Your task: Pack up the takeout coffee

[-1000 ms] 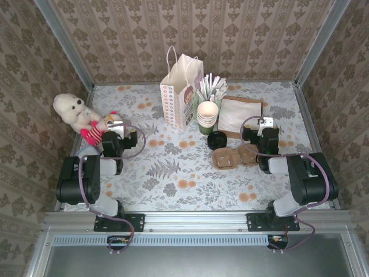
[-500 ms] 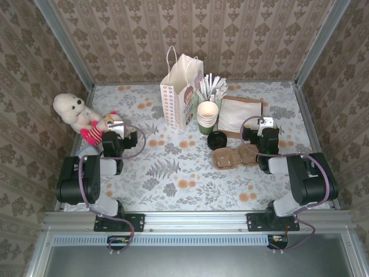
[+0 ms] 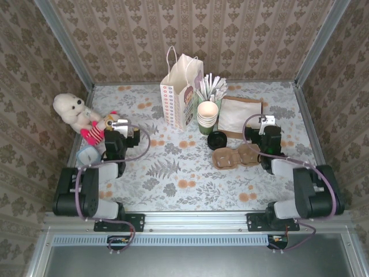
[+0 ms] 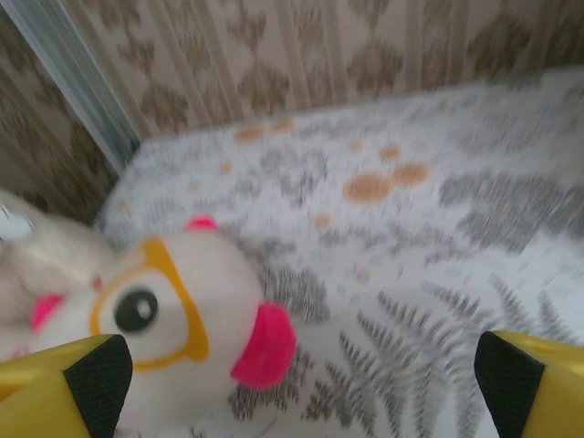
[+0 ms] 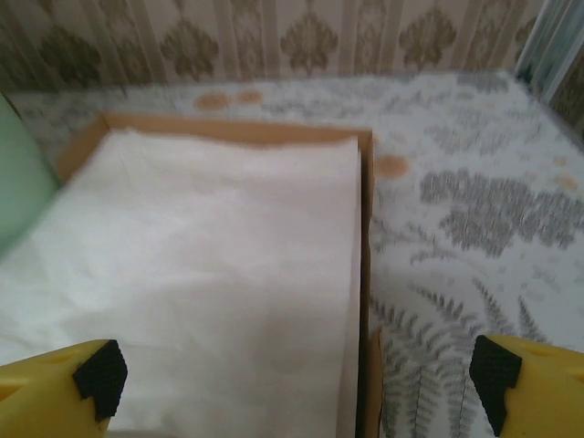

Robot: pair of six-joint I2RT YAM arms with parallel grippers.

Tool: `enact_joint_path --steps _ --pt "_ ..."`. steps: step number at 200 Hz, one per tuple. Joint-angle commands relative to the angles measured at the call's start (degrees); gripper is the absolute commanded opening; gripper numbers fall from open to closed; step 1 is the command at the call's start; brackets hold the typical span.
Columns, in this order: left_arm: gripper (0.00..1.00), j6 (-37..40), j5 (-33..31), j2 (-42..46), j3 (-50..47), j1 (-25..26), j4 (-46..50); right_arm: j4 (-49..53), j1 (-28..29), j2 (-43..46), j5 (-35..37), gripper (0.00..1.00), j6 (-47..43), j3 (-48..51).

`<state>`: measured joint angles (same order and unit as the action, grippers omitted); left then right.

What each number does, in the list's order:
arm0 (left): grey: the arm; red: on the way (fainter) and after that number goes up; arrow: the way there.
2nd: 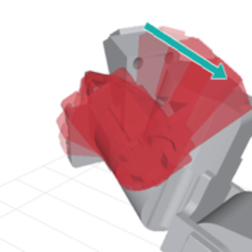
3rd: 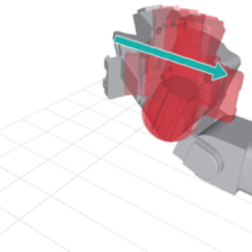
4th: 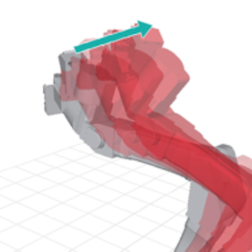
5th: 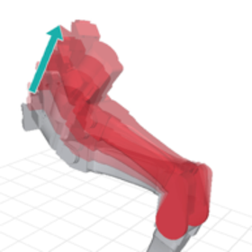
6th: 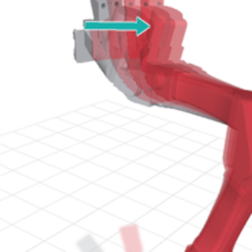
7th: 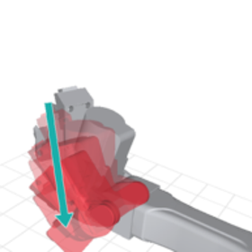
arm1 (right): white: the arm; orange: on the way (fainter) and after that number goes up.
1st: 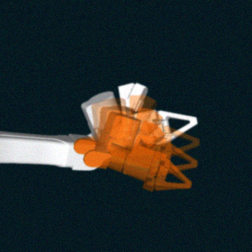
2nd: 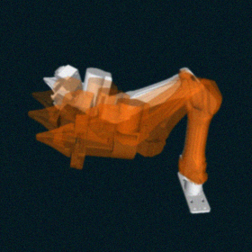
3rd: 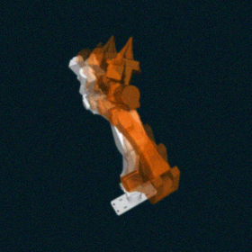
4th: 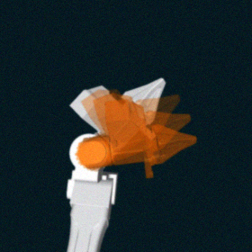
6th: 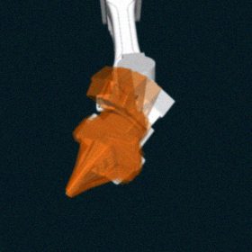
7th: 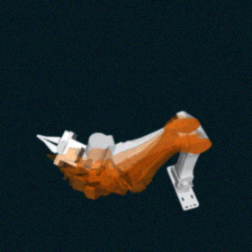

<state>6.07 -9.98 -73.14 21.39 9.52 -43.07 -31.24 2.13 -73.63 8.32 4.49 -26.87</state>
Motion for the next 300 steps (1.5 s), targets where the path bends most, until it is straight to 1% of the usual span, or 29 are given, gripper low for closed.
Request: enact_joint_path --steps 1,16,25,35,45,50,51,59,71,84,100,118,137,152,170,197,213,229,249,263,277,300 --pt "1.00 -1.2 -8.9 7.7 0.7 4.0 5.1 13.7 0.1 6.3 -2.6 1.00 6.7 -4.8" --pt "1.00 -7.4 -14.1 12.0 2.6 7.7 10.8 22.2 0.4 9.1 -4.3 1.00 14.6 -8.2" --pt "1.00 -13.0 -17.4 13.9 5.1 9.5 18.3 27.2 0.5 10.2 -7.0 1.00 19.8 -10.4" --pt "1.00 -24.3 -20.9 14.9 9.1 10.4 29.4 32.4 0.5 10.7 -11.3 1.00 24.2 -13.1" --pt "1.00 -36.9 -23.6 14.6 13.8 10.5 43.2 36.7 0.8 10.3 -14.6 1.00 28.8 -15.5" --pt "1.00 -41.4 -24.2 13.9 15.7 10.5 48.5 38.8 0.9 9.9 -16.1 1.00 31.1 -17.0" --pt "1.00 -41.4 -24.2 13.7 16.0 10.5 51.0 39.2 0.9 9.8 -16.4 1.00 31.6 -17.2" --pt "1.00 -47.3 -24.2 12.3 19.1 10.5 58.2 41.8 1.4 8.7 -19.1 0.98 34.2 -19.4" --pt "1.00 -51.9 -22.1 10.3 21.9 10.5 63.6 46.4 3.0 6.8 -21.1 0.96 36.1 -23.1" --pt "1.00 -51.5 -17.5 8.7 23.5 10.5 64.2 50.8 5.7 4.7 -20.9 0.95 35.9 -27.2" --pt "1.00 -49.1 -12.1 7.6 24.8 10.5 63.1 54.9 9.1 2.3 -17.9 0.93 35.8 -31.9" --pt "1.00 -50.0 -10.2 6.6 27.3 10.5 64.4 57.9 12.4 -1.5 -15.6 0.90 35.9 -37.2" --pt "1.00 -46.1 -7.0 6.0 28.8 10.5 64.1 60.0 15.3 -5.6 -13.2 0.86 34.8 -42.4" --pt "1.00 -44.5 -4.9 6.3 28.3 10.5 61.9 61.7 16.9 -10.7 -10.7 0.83 33.8 -46.9" --pt "1.00 -45.6 -4.2 6.6 27.5 10.5 60.3 65.1 18.2 -15.3 -8.5 0.78 32.9 -52.0" --pt "1.00 -46.1 -4.9 6.6 26.8 10.3 59.3 69.0 20.0 -20.6 -5.1 0.68 31.4 -58.5" --pt "1.00 -45.5 -6.2 6.7 26.8 10.3 59.2 72.0 20.9 -23.7 -3.4 0.67 30.5 -62.1" --pt "1.00 -42.1 -6.1 6.9 26.5 10.2 57.5 74.9 21.9 -26.7 -1.7 0.57 29.5 -65.9" --pt "1.00 -37.8 -3.8 7.7 25.5 10.0 54.6 78.6 23.0 -30.0 0.8 0.45 28.3 -70.6" --pt "1.00 -37.7 -2.6 8.3 25.2 9.9 54.3 81.9 23.5 -32.2 2.6 0.38 27.6 -74.1" --pt "1.00 -37.2 0.5 8.9 25.0 9.7 54.2 83.9 23.9 -33.8 4.2 0.32 27.0 -76.7" --pt "1.00 -36.2 4.8 9.5 24.6 9.7 53.7 86.4 24.3 -35.7 6.6 0.30 26.9 -79.9"
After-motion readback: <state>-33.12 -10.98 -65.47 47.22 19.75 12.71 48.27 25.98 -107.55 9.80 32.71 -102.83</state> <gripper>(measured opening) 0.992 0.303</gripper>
